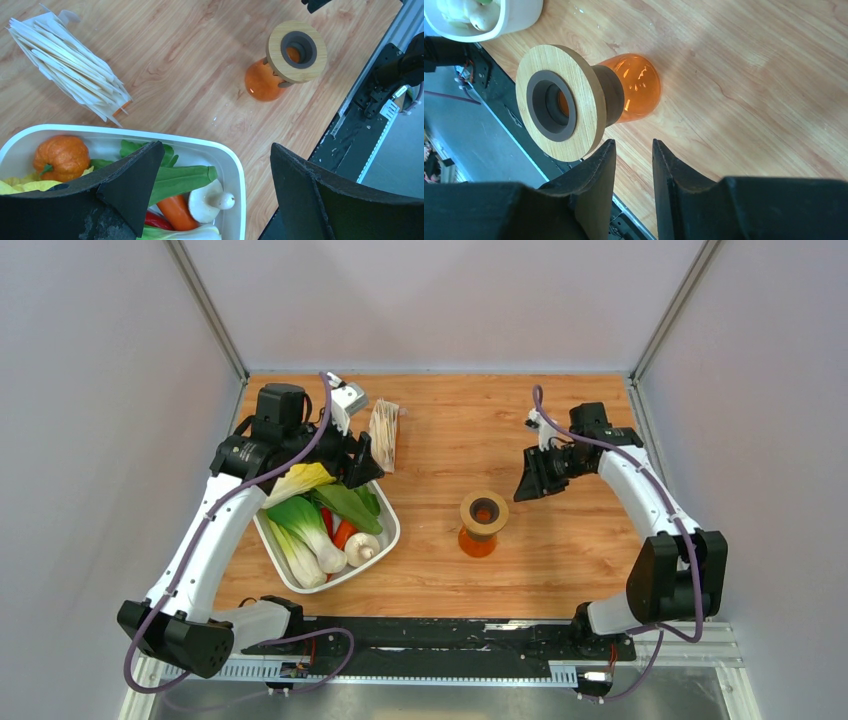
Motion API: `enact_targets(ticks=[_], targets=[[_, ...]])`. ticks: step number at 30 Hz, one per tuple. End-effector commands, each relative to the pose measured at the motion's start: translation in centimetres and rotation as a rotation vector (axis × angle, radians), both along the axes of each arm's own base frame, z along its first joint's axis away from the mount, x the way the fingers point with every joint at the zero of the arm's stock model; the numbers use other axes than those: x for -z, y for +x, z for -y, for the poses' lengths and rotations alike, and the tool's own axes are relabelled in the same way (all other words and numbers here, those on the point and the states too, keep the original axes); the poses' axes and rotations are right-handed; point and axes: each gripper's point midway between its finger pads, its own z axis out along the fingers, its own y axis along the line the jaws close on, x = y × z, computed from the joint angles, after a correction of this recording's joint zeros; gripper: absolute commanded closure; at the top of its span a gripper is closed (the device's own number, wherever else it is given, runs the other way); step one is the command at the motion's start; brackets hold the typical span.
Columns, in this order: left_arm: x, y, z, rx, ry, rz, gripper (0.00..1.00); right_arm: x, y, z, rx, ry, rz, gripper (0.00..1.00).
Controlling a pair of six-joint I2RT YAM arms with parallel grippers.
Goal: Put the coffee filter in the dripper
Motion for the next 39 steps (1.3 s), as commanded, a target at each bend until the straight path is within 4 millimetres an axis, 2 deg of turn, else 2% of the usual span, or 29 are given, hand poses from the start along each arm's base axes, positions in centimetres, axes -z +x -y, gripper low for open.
enact_targets(ticks=[1, 7, 16, 22, 25, 29, 32, 34, 36, 37, 39], targets=[[-1.5, -0.1, 0.5, 0.024, -0.028, 0.049, 0.11, 0.4, -0.1, -0.3, -0.028, -0.05, 0.043, 0.65], [-1.6, -0.1, 0.4, 0.017, -0.028, 0.052, 0.11, 0.6, 0.0, -1.1, -0.044, -0.037, 0.032, 0.65], [-1.5, -0.4, 0.1, 0.01, -0.021, 0.053, 0.11, 1.0, -1.3, -2.5, -0.081, -0.006, 0.003, 0.65], [-1.4, -0.6, 0.0, 0.008, -0.019, 0.053, 0.11, 0.6, -0.7, -2.5, -0.071, -0.011, 0.018, 0.65], [-1.4, -0.5, 0.0, 0.005, -0.016, 0.055, 0.11, -0.1, 0.2, -1.7, -0.05, -0.032, 0.047, 0.64], [-1.5, -0.5, -0.2, 0.0, -0.01, 0.06, 0.1, -3.0, 2.9, 1.3, 0.021, -0.044, 0.112, 0.6], [-2.0, -0.3, -0.3, -0.004, -0.001, 0.083, 0.1, -5.8, 5.5, 5.6, 0.126, -0.055, 0.165, 0.53], [-2.4, 0.2, -0.6, -0.023, 0.011, 0.105, 0.1, -7.2, 7.0, 8.5, 0.198, -0.07, 0.204, 0.45], [-2.7, 1.1, -1.0, -0.072, 0.018, 0.13, 0.1, -8.2, 8.4, 11.5, 0.282, -0.082, 0.228, 0.29], [-3.0, 1.4, -1.2, -0.095, 0.015, 0.142, 0.1, -8.4, 9.1, 13.0, 0.326, -0.082, 0.23, 0.19], [-3.5, 2.2, -1.6, -0.154, 0.01, 0.165, 0.1, -8.0, 10.6, 15.9, 0.454, -0.106, 0.212, 0.11]])
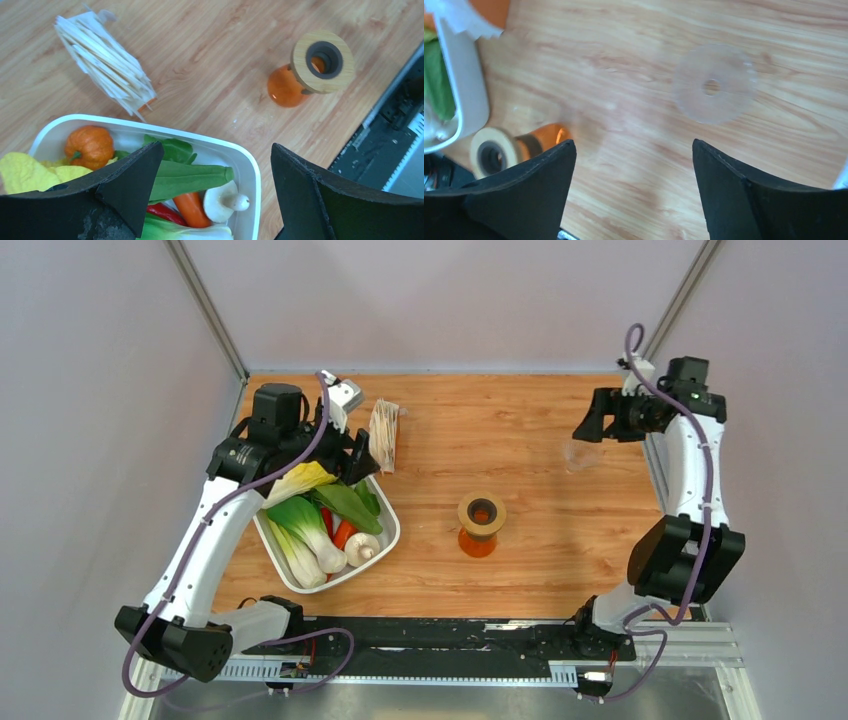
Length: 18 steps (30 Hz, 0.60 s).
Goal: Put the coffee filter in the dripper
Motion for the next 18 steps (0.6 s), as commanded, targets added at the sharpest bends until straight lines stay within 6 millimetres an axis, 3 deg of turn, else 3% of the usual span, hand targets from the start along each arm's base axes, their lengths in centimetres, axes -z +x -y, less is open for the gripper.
enact_targets(ticks=[1, 5, 10, 18], targets=[[-3.3, 2.0, -1.0, -0.112, -0.016, 0.15, 0.1, 0.3, 2.1, 5.2, 0.182, -0.007, -0.03, 0.09], [-3.5, 2.7, -1.3, -0.109, 0.008, 0.231, 0.1, 2.6, 4.4, 8.2, 0.264, -0.02, -0.074, 0.09], [-3.3, 2.9, -1.4, -0.088, 0.047, 0.219, 0.11, 5.9, 7.0, 10.5, 0.324, -0.06, -0.128, 0.12], [-2.8, 2.6, -1.5, -0.091, 0.053, 0.208, 0.14, 11.0, 8.2, 10.9, 0.293, -0.064, -0.199, 0.39]])
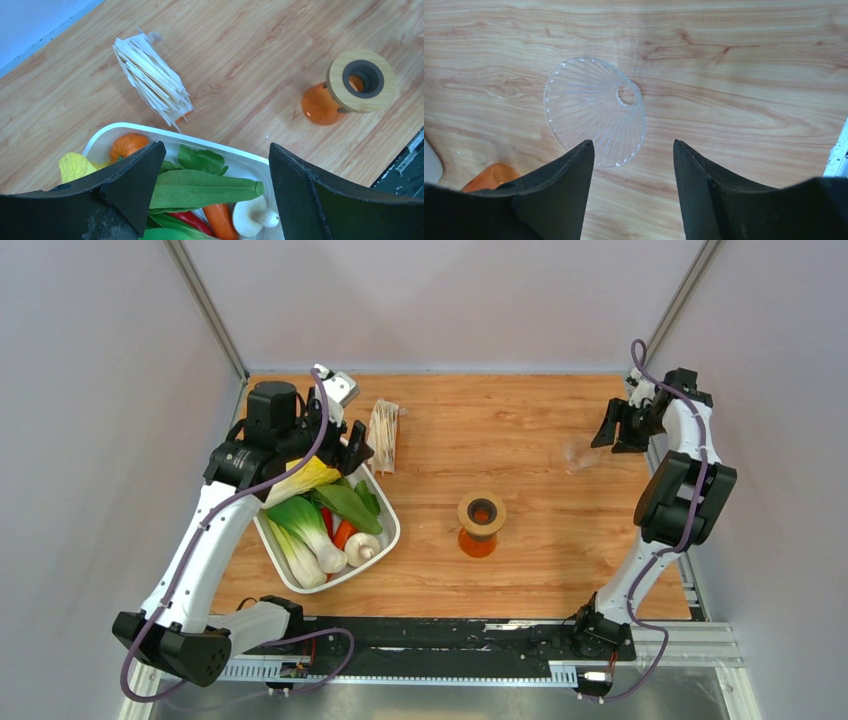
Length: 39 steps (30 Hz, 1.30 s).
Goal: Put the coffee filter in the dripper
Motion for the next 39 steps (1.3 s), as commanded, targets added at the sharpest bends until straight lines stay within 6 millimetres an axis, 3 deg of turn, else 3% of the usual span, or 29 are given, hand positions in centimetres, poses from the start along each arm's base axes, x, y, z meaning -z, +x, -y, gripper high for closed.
enact_targets(ticks=[1, 8, 13, 18, 21, 26, 30, 35, 39], targets=[[-1.2, -0.1, 0.0, 0.013, 0.006, 0.052, 0.14, 0.5, 2.0, 0.8, 0.003, -0.032, 0.038, 0.41], [-0.7, -0.3, -0.2, 0.006, 0.013, 0.034, 0.15, 2.9, 2.2, 0.1, -0.031, -0.011, 0.004, 0.56], [-0.8, -0.4, -0.3, 0.004, 0.021, 0.029, 0.15, 2.9, 2.3, -0.3, -0.059, -0.015, 0.014, 0.73], [-0.8, -0.3, -0.3, -0.005, 0.021, 0.004, 0.17, 0.2, 1.3, -0.7, -0.087, -0.038, 0.052, 1.0], [-0.8, -0.2, -0.2, -0.005, 0.014, 0.001, 0.18, -3.2, -0.2, -1.7, -0.108, -0.023, 0.078, 1.0], [-1.9, 0.0, 0.8, 0.01, -0.047, 0.004, 0.18, -11.1, -4.5, -7.4, -0.24, 0.078, 0.137, 1.0], [-2.3, 0.2, 1.6, 0.028, -0.094, -0.004, 0.19, -15.3, -8.4, -13.3, -0.372, 0.137, 0.168, 1.0], [-2.5, 0.1, 2.0, 0.031, -0.127, -0.004, 0.19, -17.6, -14.0, -22.4, -0.603, 0.24, 0.155, 1.0], [-3.0, -0.2, 2.1, 0.025, -0.153, 0.0, 0.19, -17.4, -17.7, -26.6, -0.76, 0.232, 0.138, 1.0]])
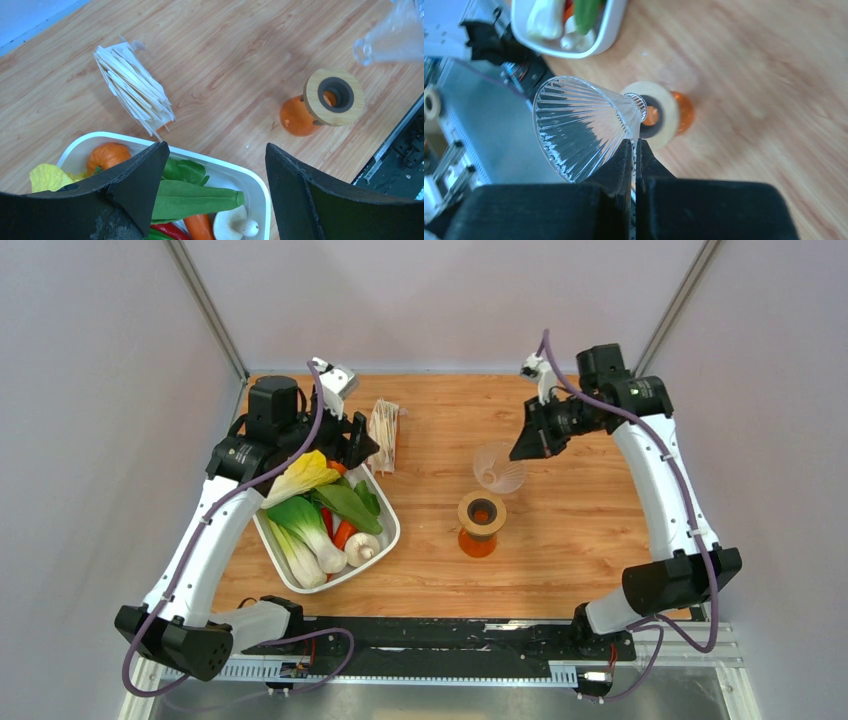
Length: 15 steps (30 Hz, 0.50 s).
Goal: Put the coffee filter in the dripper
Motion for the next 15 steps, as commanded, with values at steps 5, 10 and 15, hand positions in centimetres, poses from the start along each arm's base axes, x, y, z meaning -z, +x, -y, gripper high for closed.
enact_targets(ticks=[5, 10, 15], targets=[[-2.2, -1.0, 0.6, 0.006, -0.082, 0.05, 0.19, 1.5, -4.9, -4.0, -0.148, -0.021, -0.103, 1.0], [-1.9, -1.4, 0.3, -0.01, -0.087, 0.049, 0.19, 3.8, -5.6, -3.8, -0.189, -0.063, -0.141, 1.0], [-1.8, -1.7, 0.0, -0.018, -0.085, 0.052, 0.19, 4.9, -4.5, -4.1, -0.196, -0.077, -0.139, 1.0]])
